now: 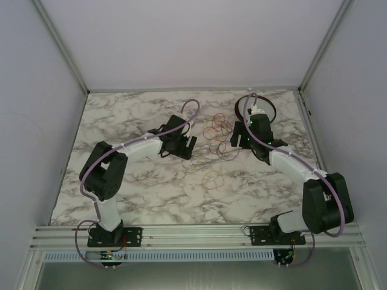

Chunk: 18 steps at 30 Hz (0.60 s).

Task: Zip-tie the wires
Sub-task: Adjust the cable at the center of the board.

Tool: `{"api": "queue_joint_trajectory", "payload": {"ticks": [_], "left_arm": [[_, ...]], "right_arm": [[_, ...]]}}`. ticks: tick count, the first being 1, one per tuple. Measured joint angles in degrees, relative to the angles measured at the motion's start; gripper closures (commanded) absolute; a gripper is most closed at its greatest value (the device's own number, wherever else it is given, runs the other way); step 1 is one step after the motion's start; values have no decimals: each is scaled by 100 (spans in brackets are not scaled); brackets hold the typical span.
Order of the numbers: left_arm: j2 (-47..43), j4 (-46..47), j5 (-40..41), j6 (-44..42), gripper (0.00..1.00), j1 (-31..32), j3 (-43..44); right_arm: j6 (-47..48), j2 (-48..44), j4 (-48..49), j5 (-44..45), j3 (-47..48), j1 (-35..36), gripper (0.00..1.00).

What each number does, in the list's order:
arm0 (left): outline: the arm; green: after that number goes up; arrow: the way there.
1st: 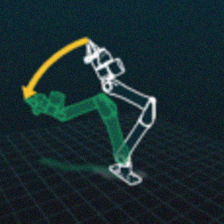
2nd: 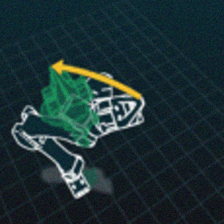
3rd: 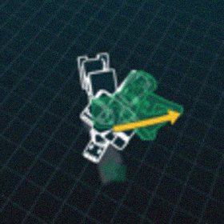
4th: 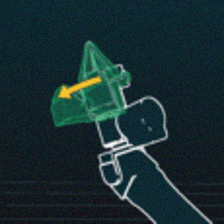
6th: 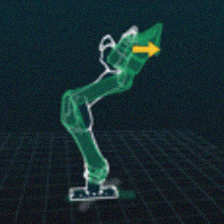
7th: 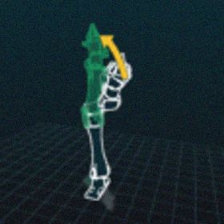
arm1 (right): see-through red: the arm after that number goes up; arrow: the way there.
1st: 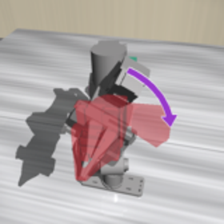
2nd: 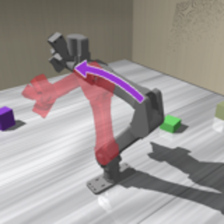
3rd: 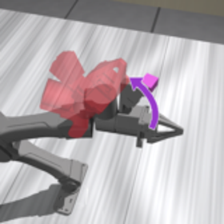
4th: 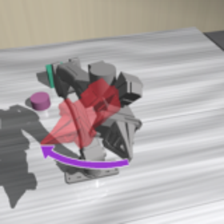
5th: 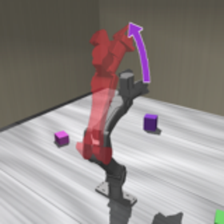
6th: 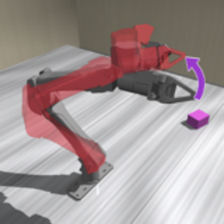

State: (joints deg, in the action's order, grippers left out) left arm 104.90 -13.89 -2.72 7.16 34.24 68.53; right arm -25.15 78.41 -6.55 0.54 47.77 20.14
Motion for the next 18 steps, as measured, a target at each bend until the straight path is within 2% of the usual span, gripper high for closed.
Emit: {"api": "queue_joint_trajectory", "payload": {"ticks": [7, 18], "left_arm": [[330, 153, -48, 33, 50, 223, 116], [514, 289, 26, 31, 86, 286, 129]], "right_arm": [[-275, 555, 101, -251, 15, 361, 38], [-535, 1228, 149, -376, 293, 813, 41]]}}
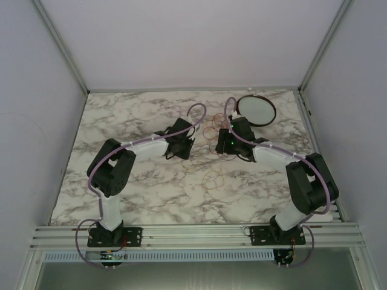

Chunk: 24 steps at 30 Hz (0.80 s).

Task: Zip-tie the wires
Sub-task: Adjust the cable at the center of the board.

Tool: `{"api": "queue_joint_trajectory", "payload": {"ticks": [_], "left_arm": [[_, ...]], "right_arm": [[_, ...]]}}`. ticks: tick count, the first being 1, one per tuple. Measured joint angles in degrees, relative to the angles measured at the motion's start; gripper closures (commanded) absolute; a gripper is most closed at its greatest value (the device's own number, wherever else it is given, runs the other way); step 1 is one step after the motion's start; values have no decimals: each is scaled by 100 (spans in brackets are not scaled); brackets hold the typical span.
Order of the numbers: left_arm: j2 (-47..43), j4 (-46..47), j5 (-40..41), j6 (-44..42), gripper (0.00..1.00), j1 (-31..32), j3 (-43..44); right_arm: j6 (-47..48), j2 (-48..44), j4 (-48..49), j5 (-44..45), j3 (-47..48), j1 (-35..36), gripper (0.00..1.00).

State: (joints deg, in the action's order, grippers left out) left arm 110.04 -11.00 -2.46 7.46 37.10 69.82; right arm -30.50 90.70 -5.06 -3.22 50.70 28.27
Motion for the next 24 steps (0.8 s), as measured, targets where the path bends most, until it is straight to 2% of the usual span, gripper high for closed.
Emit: {"api": "queue_joint_trajectory", "payload": {"ticks": [3, 8, 13, 15, 19, 22, 24], "left_arm": [[28, 85, -4, -15, 100, 0, 0], [28, 127, 20, -26, 100, 4, -2], [-164, 17, 258, -20, 100, 4, -59], [-391, -92, 413, -7, 100, 2, -79], [-1097, -280, 896, 59, 100, -22, -122], [-1705, -424, 1220, 151, 100, -116, -184], [-2151, -522, 1421, 234, 100, -317, -275]], "right_arm": [[-66, 59, 17, -22, 22, 63, 42], [-157, 162, 4, -20, 33, 76, 45], [-208, 358, -33, -46, 162, 85, 56], [-216, 450, -52, -61, 232, 101, 62], [-216, 632, -142, -72, 361, 144, 92], [-195, 660, -249, -31, 385, 155, 100], [-175, 656, -345, 81, 396, 157, 100]]}}
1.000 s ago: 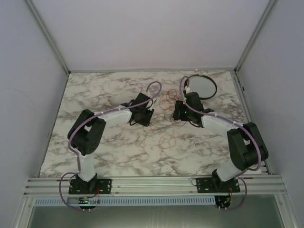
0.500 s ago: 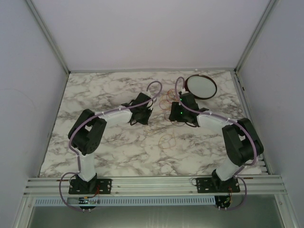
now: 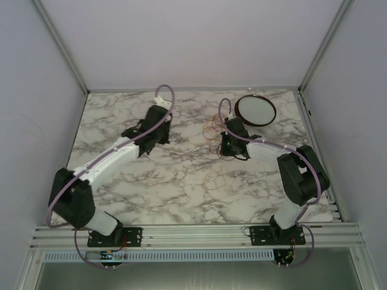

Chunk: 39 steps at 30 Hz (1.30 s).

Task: Zip-tie the wires
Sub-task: Adjust the cable at the center of the board.

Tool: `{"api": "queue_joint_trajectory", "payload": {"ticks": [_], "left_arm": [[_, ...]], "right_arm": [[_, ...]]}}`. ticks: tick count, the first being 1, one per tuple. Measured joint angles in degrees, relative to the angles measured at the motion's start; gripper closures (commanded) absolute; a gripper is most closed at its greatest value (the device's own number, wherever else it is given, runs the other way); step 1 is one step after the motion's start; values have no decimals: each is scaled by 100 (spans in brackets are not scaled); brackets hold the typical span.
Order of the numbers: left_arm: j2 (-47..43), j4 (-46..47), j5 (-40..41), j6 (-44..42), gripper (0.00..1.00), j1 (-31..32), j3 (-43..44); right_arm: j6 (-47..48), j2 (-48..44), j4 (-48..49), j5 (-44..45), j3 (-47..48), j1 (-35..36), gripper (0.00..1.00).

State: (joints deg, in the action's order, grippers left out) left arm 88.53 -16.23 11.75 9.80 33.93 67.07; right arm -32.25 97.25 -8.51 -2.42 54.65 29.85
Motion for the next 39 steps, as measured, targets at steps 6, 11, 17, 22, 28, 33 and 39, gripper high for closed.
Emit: {"api": "queue_joint_trajectory", "payload": {"ticks": [6, 11, 17, 22, 28, 33, 39], "left_arm": [[-1093, -389, 623, 168, 100, -990, -424], [-1574, -695, 844, 225, 100, -1425, -765], [-1768, -896, 1014, 334, 100, -1681, -1296], [-1768, -885, 1119, 518, 100, -1722, -1869], [-1731, -741, 1163, 726, 100, -1740, -2341], [-1617, -603, 1386, 833, 100, -1742, -2612], [-1303, -584, 1860, 933, 100, -1797, -2675]], "right_arm": [[177, -175, -457, 396, 166, 0, 100], [535, -289, -813, 728, 485, 0, 100], [1235, -280, -1217, 1099, 566, 70, 100], [1735, 0, -1574, 1458, 785, 476, 100], [1930, 476, -1731, 1722, 855, 1110, 100], [1963, 603, -1869, 1956, 885, 1368, 96], [1969, 603, -1923, 1974, 892, 1375, 79]]}}
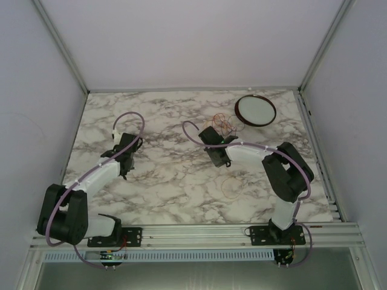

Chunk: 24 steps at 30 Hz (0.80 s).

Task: Zip-tie the wires
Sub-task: Adjust the cable at the center of the board.

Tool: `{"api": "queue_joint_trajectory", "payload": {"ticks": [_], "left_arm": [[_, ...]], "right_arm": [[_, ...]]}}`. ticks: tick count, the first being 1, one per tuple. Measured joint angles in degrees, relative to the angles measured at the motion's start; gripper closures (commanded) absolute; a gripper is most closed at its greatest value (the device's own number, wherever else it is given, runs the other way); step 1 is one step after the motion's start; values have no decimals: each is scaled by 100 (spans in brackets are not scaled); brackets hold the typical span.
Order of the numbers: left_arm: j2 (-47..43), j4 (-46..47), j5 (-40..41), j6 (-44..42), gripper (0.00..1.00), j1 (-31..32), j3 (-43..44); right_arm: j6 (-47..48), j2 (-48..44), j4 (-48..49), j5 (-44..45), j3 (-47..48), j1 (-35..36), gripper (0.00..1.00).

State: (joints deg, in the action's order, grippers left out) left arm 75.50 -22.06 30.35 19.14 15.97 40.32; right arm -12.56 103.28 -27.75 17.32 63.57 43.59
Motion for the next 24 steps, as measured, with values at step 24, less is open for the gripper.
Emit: {"api": "queue_joint_trajectory", "payload": {"ticks": [24], "left_arm": [[667, 221, 494, -24, 72, -297, 0]], "right_arm": [[278, -667, -398, -1038, 9, -212, 42]]}}
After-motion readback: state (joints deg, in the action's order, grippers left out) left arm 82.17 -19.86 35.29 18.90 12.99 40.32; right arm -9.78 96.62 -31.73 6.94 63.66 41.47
